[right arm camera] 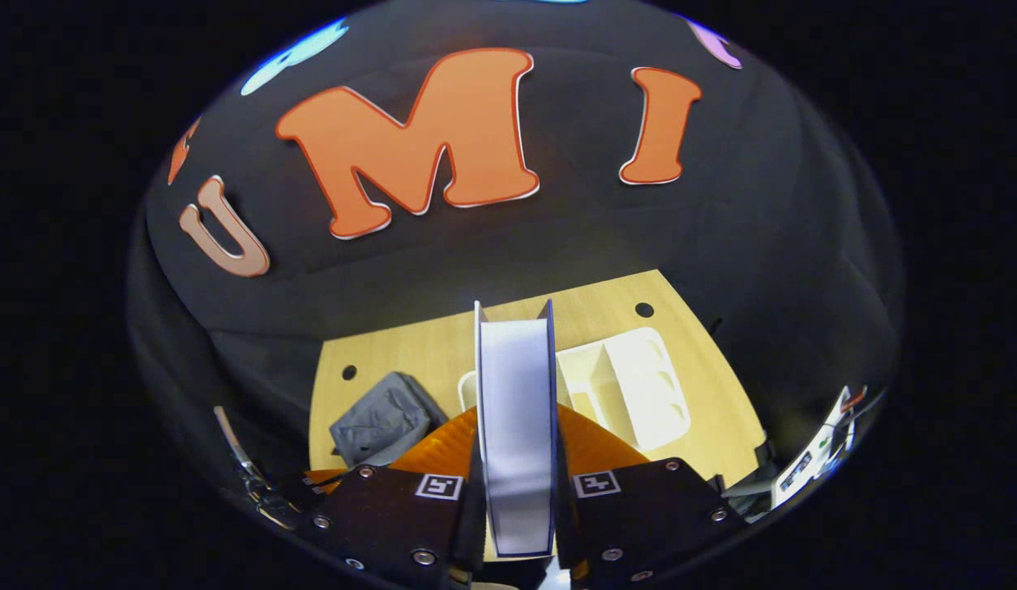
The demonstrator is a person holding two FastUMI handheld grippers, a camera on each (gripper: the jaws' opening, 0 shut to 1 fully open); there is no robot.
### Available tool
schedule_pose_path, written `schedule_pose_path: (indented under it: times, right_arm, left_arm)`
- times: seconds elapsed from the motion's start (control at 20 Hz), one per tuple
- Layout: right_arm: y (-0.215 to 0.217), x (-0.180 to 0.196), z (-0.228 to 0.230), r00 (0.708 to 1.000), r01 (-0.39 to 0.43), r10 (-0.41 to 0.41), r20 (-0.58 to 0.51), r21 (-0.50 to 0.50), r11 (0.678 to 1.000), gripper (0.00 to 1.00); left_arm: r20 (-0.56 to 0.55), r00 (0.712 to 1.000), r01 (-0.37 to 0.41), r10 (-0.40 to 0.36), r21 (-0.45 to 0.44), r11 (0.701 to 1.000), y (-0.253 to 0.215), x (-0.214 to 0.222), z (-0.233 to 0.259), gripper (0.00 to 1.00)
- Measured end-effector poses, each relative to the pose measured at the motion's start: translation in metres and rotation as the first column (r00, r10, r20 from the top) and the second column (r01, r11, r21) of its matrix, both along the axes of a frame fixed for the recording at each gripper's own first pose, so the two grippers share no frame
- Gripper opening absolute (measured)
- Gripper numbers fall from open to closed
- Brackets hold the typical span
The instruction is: Open the schoolbag, grab two books from the bookshelf and put them into the schoolbag.
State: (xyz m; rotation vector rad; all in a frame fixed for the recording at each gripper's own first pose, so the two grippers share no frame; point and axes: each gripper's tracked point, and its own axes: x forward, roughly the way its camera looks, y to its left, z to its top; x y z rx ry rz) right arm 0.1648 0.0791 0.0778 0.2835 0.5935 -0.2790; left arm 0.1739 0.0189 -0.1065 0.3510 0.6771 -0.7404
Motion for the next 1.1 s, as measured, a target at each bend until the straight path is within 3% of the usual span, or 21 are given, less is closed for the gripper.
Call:
schedule_pose_path:
  times: [0.15,0.3,0.45,0.75,1.05,1.1]
  right_arm:
    - [0.021,-0.023,-0.008,0.995,0.006,-0.022,0.099,0.163,0.987,0.34]
    - [0.041,-0.035,-0.037,0.986,0.008,-0.064,0.157,0.331,0.944,0.34]
    - [0.059,-0.051,-0.08,0.982,0.025,-0.112,0.152,0.48,0.877,0.34]
    - [0.098,-0.054,-0.166,0.979,0.038,-0.168,0.115,0.706,0.707,0.33]
    - [0.148,-0.026,-0.234,0.989,0.037,-0.138,0.059,0.795,0.606,0.33]
    - [0.153,-0.021,-0.242,0.989,0.038,-0.141,0.055,0.809,0.586,0.33]
  left_arm:
    - [0.026,1.0,0.007,-0.007,0.007,1.0,0.003,0.008,0.012,0.01]
    - [0.033,0.999,0.013,-0.013,0.012,1.0,0.009,0.01,0.015,0.0]
    - [0.033,0.999,0.022,-0.023,0.024,0.999,0.012,0.011,0.015,0.01]
    - [0.055,0.998,0.011,-0.013,0.046,0.999,0.016,0.021,0.023,0.01]
    - [0.092,0.996,0.006,-0.012,0.071,0.997,0.018,0.026,0.034,0.01]
    - [0.094,0.995,0.007,-0.014,0.075,0.997,0.018,0.024,0.034,0.05]
